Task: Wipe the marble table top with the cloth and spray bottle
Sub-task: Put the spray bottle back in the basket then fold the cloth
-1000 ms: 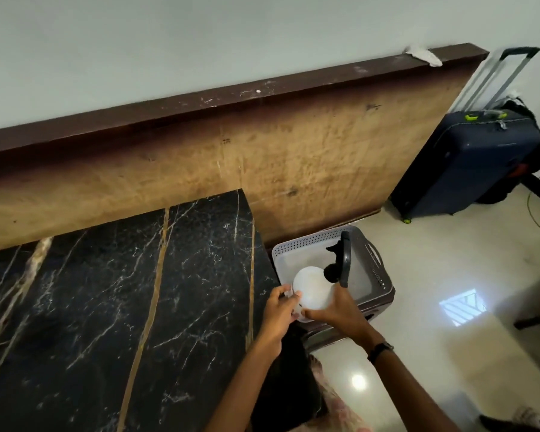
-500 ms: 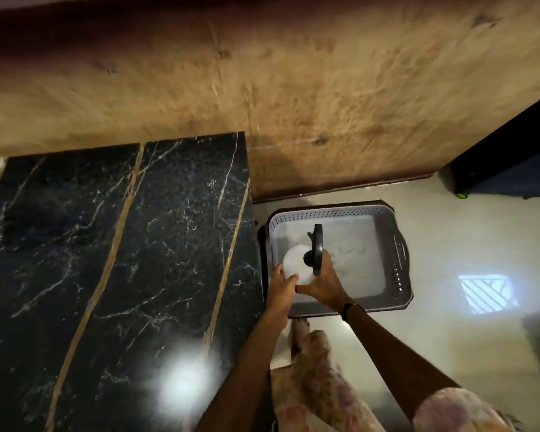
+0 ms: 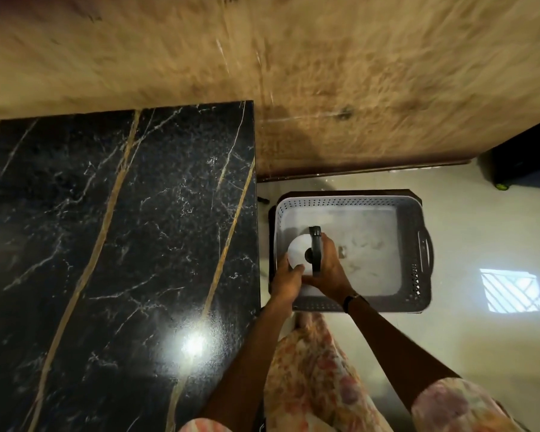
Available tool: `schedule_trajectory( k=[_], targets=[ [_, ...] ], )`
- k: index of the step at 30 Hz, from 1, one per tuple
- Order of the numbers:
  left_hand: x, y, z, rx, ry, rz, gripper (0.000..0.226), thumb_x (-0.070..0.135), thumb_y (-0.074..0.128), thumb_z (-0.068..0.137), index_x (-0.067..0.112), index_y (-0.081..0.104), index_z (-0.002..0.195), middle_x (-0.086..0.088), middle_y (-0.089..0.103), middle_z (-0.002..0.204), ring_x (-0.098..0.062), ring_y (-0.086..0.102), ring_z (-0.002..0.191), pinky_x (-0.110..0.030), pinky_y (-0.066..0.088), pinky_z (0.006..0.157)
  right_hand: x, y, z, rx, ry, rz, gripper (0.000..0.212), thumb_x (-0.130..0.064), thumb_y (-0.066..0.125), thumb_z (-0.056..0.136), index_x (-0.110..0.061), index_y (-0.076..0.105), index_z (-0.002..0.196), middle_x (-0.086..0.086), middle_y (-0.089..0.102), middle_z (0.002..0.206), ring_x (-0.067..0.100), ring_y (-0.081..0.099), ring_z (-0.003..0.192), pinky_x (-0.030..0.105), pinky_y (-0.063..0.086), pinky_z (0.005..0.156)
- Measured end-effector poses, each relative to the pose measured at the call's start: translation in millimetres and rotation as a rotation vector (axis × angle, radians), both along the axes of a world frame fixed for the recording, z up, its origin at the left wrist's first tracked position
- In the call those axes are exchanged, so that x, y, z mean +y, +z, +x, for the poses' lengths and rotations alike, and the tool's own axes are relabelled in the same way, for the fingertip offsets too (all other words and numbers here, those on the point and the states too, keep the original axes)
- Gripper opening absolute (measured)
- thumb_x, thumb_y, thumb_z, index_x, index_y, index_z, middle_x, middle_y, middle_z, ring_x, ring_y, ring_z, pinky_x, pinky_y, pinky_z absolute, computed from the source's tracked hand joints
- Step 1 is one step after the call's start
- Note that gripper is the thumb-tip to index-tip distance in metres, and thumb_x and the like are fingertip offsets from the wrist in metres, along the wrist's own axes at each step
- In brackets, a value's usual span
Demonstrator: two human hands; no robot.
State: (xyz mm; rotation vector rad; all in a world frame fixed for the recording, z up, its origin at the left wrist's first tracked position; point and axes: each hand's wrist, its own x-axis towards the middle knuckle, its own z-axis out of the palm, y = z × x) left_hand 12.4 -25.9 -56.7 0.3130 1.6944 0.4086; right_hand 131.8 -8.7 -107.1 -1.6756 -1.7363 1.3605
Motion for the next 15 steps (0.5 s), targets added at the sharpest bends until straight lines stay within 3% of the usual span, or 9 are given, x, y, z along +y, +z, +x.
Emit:
schedule_trajectory(
  k=[4, 8, 12, 15],
  targets=[
    [-2, 16, 1, 0.003, 0.016, 0.038, 0.073, 0.039, 0.051, 0.069, 0.032, 0.036, 0.14, -0.008, 0.049, 0.14, -0.032, 0.049, 0.124, -0.05, 0.042, 0.106, 0, 8, 4, -0.102, 0.072, 0.084, 0.106, -0.027, 0.091, 0.059, 0.002, 0.031, 0.142, 0.016, 0.041, 0.14, 0.015, 0.038, 0.127, 0.027, 0.039, 0.107],
    [-13, 49, 0, 0.017, 0.009, 0.117, 0.054, 0.022, 0.053, 0.091, 0.024, 0.034, 0.142, -0.008, 0.047, 0.142, -0.031, 0.047, 0.126, -0.05, 0.04, 0.107, -12, 37, 14, -0.181, 0.003, 0.202, 0.088, 0.0, 0.083, 0.064, 0.0, 0.038, 0.14, 0.018, 0.046, 0.139, 0.032, 0.046, 0.128, 0.049, 0.046, 0.103],
    [-31, 94, -7, -0.031, 0.047, 0.274, 0.037, 0.012, 0.051, 0.094, 0.02, 0.046, 0.13, -0.006, 0.052, 0.134, -0.022, 0.051, 0.119, -0.041, 0.046, 0.101, -29, 87, 25, -0.213, -0.19, 0.335, 0.071, 0.01, 0.075, 0.07, -0.006, 0.046, 0.132, 0.012, 0.051, 0.132, 0.02, 0.057, 0.109, 0.043, 0.058, 0.084],
    [-50, 125, -24, -0.08, 0.036, 0.409, 0.026, 0.009, 0.051, 0.094, 0.026, 0.053, 0.114, 0.001, 0.058, 0.116, -0.02, 0.059, 0.107, -0.03, 0.05, 0.086, -42, 127, 18, -0.185, -0.248, 0.494, 0.055, 0.007, 0.072, 0.077, -0.006, 0.05, 0.126, 0.011, 0.054, 0.123, 0.024, 0.059, 0.106, 0.042, 0.056, 0.088]
  ],
)
